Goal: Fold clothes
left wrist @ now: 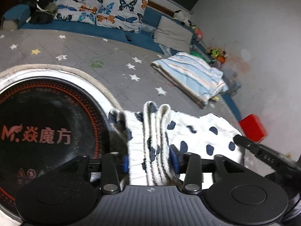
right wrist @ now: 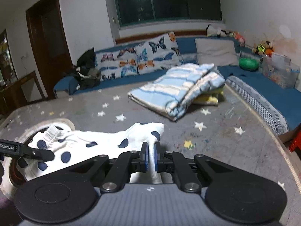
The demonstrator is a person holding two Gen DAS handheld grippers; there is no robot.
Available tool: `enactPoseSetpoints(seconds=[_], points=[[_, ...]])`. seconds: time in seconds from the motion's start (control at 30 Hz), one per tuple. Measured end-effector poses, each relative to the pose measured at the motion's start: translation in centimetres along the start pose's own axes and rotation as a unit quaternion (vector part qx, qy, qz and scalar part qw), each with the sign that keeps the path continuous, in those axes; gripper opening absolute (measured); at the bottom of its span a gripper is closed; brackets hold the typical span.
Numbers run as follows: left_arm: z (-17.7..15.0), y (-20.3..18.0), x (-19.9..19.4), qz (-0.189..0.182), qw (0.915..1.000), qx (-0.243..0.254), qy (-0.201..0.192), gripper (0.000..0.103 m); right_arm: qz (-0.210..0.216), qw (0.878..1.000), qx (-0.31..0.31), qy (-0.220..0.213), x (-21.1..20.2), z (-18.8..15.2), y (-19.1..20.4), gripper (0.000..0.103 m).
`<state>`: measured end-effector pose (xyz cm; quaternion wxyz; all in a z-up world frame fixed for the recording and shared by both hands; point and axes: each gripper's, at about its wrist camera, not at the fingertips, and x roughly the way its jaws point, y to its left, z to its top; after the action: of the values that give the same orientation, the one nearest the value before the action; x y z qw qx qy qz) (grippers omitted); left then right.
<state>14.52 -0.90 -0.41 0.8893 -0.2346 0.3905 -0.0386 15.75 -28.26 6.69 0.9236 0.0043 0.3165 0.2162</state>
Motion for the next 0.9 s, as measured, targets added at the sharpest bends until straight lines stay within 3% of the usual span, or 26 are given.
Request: enactPoseSetpoints(seconds=[0.17,0.37,0.43,0.5,0.6,0.77,0.9], points=[[0.2,0.1,-0.9,0.021,0.9995,0.015,-0.018,0.067,-0.010,1.000,-0.007,0.009,0.6,-0.1,-0.3,0.009],[0.8,-0.6,-2.9,0.052,0.9953,0.050,-0.065,0.066,0.011,1.000,-0.011,0.018,1.6,0.6,0.0,0.011],[1.2,-1.2,-2.9,0.035,0.9955,0.061,-0.064,0.057,0.017,0.999,-0.015,0.026,2.5,0.7,0.5,0.012],[1.4,-1.8,-2.5,0.017,0.9954,0.074,-0.059,0.045,0.023,0.999,-0.017,0.036,3.5,0.7,0.9,0.021],[1.6,-2.6,-1.1,0.003,0.9947,0.094,-0.044,0.031,0.027,0.998,-0.016,0.049,5.1,0.7,1.2,0.021],[1.9,-2.6,1.3,0.012,0.9944,0.101,-0.029,0.022,0.026,0.998,-0.018,0.062,7.1,1.0,1.7,0.022],[2.1,-2.0,2.0,0.018,0.9954,0.090,-0.027,0.022,0.026,0.998,-0.021,0.060,7.5,1.4,1.8,0.023]])
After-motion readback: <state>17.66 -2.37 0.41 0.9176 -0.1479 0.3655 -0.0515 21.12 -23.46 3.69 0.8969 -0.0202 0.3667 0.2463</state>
